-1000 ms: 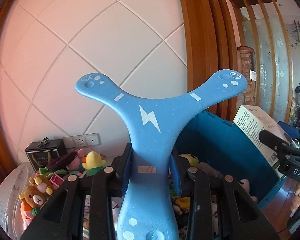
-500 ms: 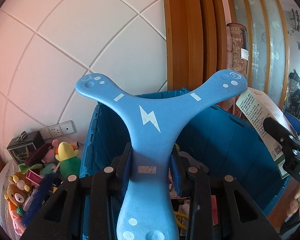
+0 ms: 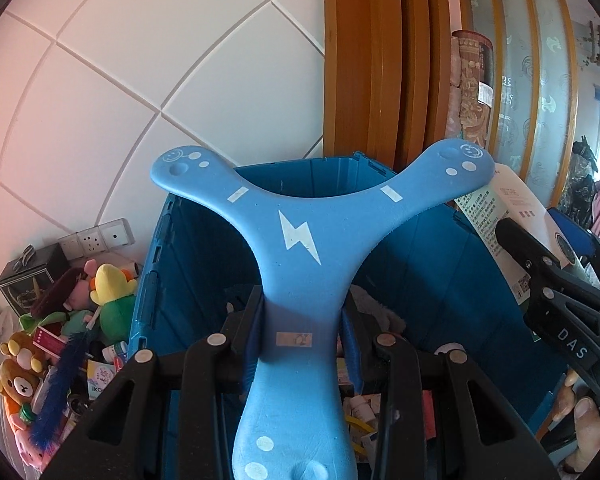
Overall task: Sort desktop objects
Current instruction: 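Carry the blue toy and white box into the crate and open both tools, then withdraw both tools from the crate back over the pile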
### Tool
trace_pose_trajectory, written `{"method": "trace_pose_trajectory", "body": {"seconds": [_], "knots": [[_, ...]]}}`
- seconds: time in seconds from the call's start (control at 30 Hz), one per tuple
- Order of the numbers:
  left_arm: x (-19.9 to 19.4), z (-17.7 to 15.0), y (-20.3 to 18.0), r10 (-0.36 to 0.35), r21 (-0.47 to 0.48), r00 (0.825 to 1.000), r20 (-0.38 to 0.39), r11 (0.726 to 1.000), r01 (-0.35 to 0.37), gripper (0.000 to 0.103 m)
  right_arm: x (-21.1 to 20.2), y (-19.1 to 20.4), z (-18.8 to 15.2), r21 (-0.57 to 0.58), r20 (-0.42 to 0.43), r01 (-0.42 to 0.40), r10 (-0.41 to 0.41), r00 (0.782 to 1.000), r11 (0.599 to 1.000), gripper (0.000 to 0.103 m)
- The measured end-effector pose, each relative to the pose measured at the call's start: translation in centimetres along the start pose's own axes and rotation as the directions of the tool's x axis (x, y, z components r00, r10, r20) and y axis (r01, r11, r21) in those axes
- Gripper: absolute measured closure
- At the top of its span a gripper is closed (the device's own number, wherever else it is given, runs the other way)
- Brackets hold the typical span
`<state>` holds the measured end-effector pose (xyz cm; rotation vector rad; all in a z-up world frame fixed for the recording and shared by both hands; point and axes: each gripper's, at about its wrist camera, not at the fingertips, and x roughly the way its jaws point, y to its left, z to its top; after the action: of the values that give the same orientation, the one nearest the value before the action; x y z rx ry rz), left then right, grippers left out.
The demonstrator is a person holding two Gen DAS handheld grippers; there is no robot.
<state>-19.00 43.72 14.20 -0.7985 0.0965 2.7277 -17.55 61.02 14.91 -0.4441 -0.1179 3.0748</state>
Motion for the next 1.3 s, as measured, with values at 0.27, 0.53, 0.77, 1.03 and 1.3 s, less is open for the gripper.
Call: {"method": "trace_pose_trajectory", "body": {"seconds": [0.27, 0.53, 0.77, 1.03, 1.3], "knots": [[-1.0, 0.0, 0.3, 0.042, 0.004, 0.998, 0.045, 0.999, -0.042, 0.035, -1.0, 0.7, 0.1, -0.026, 0.040, 0.018, -0.017, 0.999, 0.999, 0.000], [-3.3, -0.4, 1.1, 0.078, 0.002, 0.993, 0.093, 0.997, -0.079, 0.035, -1.3, 0.7, 0.0, -0.010, 0.027, 0.021, -0.020, 0.999, 1.000, 0.000], [-6.0, -1.4, 2.6, 0.066, -0.019, 0.990, 0.127, 0.998, -0.064, 0.035, -3.5, 1.8, 0.0, -0.034, 0.044, -0.002, 0.003, 0.999, 0.999, 0.000], [-8.5, -3.2, 4.4, 0.073, -0.027, 0.990, 0.124, 0.997, -0.070, 0.035, -6.2, 4.4, -0.3, -0.061, 0.057, -0.037, 0.041, 0.998, 0.997, 0.000], [-11.1, -5.0, 7.6, 0.097, -0.043, 0.986, 0.137, 0.995, -0.092, 0.035, -8.0, 8.1, -0.6, -0.091, 0.042, -0.078, 0.082, 0.996, 0.993, 0.000]]}}
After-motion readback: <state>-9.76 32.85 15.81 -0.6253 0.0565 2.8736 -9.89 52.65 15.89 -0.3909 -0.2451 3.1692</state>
